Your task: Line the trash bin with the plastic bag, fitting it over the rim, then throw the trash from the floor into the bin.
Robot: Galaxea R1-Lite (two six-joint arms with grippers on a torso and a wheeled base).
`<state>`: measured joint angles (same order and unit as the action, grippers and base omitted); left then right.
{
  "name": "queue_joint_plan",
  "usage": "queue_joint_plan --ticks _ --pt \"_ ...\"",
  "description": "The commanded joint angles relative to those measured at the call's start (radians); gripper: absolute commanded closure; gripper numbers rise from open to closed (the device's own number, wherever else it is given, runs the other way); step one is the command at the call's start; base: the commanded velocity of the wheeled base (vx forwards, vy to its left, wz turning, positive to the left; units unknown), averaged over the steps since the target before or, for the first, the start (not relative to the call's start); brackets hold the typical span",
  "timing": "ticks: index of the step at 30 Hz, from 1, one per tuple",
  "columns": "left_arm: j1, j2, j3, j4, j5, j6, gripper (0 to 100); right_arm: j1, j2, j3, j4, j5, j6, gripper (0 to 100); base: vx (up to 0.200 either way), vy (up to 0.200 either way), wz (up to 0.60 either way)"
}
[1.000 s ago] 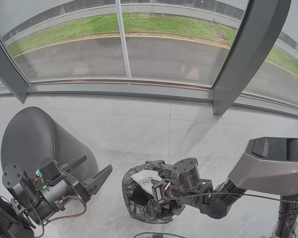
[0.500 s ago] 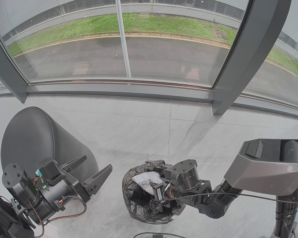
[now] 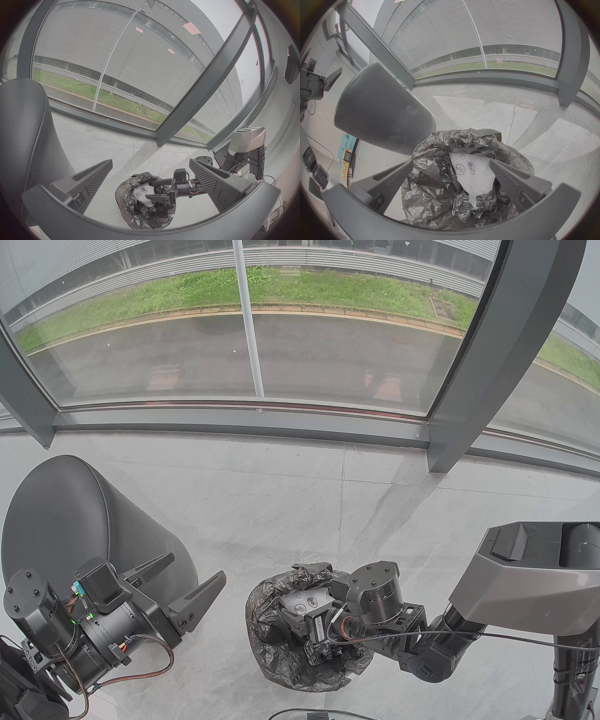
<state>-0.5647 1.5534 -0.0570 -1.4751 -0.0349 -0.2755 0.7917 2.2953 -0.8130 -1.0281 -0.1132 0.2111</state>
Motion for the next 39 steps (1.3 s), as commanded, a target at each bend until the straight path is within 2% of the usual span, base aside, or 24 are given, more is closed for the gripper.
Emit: queue_joint_plan --ticks 1,17,39 --pt "0.000 0.002 -0.001 -0.001 0.000 -0.001 0 0.009 -0.005 0.011 0.000 0.003 0.004 0 0.000 0.000 0.00" --pt "0.000 0.010 -0.003 0.001 0.000 -0.007 0 0.017 0.158 -0.091 -0.001 0.017 0.005 0 0.000 0.000 0.00" --pt "0.000 0.016 -0.004 -0.001 0.000 -0.019 0 0.009 0.262 -0.180 0.019 0.026 0.013 0 0.000 0.000 0.00"
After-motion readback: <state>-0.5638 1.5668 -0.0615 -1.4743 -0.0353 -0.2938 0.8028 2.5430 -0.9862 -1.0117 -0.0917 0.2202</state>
